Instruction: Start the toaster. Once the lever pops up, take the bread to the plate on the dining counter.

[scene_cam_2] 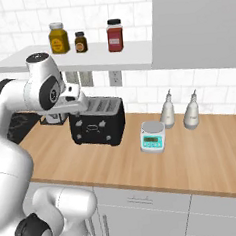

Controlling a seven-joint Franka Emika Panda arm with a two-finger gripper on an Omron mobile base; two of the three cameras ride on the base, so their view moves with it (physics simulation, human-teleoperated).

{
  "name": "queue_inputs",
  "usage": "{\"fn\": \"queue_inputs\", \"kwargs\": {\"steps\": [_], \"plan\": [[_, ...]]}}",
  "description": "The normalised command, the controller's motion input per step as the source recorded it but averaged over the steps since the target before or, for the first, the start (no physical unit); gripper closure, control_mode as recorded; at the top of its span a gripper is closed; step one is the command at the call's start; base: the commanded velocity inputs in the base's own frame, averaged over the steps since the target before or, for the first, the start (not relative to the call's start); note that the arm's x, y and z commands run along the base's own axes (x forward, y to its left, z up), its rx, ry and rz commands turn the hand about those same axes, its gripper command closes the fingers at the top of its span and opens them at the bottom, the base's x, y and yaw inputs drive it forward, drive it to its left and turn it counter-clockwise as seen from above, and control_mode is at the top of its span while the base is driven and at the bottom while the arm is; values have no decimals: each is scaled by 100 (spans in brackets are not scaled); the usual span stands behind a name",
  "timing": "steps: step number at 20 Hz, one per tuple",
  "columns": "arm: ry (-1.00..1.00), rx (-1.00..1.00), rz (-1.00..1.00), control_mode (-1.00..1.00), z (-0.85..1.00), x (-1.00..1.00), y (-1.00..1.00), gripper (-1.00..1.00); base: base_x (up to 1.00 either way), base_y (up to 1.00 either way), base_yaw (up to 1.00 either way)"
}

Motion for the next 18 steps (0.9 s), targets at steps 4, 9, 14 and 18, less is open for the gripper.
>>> {"fn": "queue_inputs", "kwargs": {"steps": [4, 9, 14, 18], "plan": [[-2, -2, -9, -100, -38, 0, 11, -100, 0, 0, 0], [0, 0, -20, -100, -35, 26, 11, -100, 0, 0, 0], [0, 0, -18, -100, -29, 27, 23, -100, 0, 0, 0], [0, 0, -11, -100, -32, 44, 24, 100, 0, 0, 0]]}}
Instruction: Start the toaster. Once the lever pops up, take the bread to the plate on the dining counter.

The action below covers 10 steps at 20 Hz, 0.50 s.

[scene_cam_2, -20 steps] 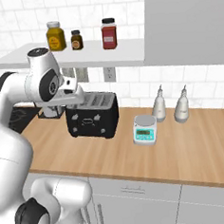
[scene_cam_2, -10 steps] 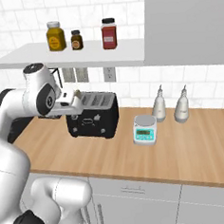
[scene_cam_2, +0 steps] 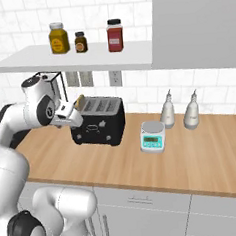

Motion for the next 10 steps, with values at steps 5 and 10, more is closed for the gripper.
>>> {"fn": "queue_inputs", "kwargs": {"steps": [5, 10], "plan": [[0, 0, -1, -100, -20, 42, 0, 100, 0, 0, 0], [0, 0, 0, -100, -13, 33, 4, 100, 0, 0, 0]]}}
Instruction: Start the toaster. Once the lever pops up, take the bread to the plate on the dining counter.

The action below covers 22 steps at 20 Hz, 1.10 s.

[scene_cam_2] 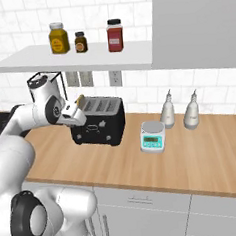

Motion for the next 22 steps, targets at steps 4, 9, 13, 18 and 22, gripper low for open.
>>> {"fn": "queue_inputs", "kwargs": {"steps": [4, 9, 13, 18, 22], "plan": [[0, 0, 0, -100, -13, 26, 13, 100, 0, 0, 0], [0, 0, -1, -100, -12, 22, 8, 100, 0, 0, 0], [0, 0, 0, -100, -14, 20, 0, 100, 0, 0, 0], [1, 0, 0, -100, -11, 34, 0, 100, 0, 0, 0], [1, 0, 4, -100, -14, 29, 0, 100, 0, 0, 0]]}}
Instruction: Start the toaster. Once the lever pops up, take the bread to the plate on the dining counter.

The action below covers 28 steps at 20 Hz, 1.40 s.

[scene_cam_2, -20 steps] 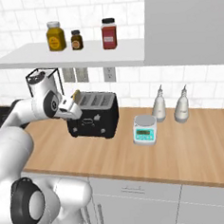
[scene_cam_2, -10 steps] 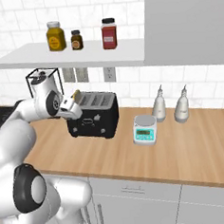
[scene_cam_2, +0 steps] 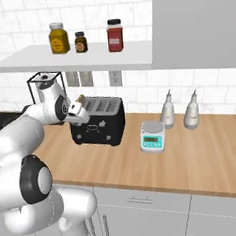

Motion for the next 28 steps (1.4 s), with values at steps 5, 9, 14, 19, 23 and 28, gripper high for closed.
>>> {"fn": "queue_inputs", "kwargs": {"steps": [5, 9, 14, 19, 23, 28], "plan": [[2, 0, 10, -100, -13, 16, 0, 100, 0, 0, 0], [0, 0, 11, -100, -12, 21, 0, 100, 0, 0, 0], [1, 0, 13, -100, -9, 20, 0, 100, 0, 0, 0], [1, 0, 8, -100, -9, 21, 3, 100, 0, 0, 0], [0, 0, 2, -100, -5, 19, 4, 100, 0, 0, 0], [0, 0, 0, -100, -13, 13, 9, 100, 0, 0, 0]]}}
